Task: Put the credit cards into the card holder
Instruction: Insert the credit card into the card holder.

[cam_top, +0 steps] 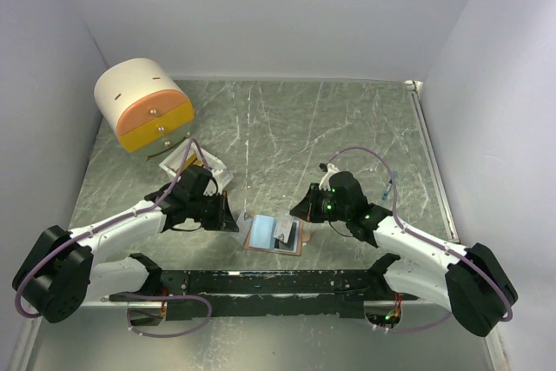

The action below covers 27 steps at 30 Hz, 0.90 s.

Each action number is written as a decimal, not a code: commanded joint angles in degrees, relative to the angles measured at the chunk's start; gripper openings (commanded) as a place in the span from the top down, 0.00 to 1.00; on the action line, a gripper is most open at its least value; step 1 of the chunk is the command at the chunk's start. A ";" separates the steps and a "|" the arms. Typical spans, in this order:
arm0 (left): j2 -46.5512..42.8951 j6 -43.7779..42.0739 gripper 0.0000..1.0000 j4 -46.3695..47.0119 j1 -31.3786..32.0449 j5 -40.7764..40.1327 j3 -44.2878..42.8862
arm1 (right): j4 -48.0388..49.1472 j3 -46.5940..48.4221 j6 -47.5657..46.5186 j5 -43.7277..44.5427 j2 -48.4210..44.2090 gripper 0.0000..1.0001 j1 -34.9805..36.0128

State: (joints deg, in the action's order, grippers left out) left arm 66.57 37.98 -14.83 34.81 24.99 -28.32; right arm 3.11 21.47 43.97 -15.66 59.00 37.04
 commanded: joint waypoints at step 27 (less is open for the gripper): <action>-0.87 2.66 0.93 -1.39 0.70 -3.33 1.31 | 9.31 -5.25 4.98 -2.16 0.86 1.00 -2.09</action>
State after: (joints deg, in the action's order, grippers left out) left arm 66.06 40.34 -15.99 35.05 23.14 -27.24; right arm 10.04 17.17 47.97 -17.43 59.96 35.57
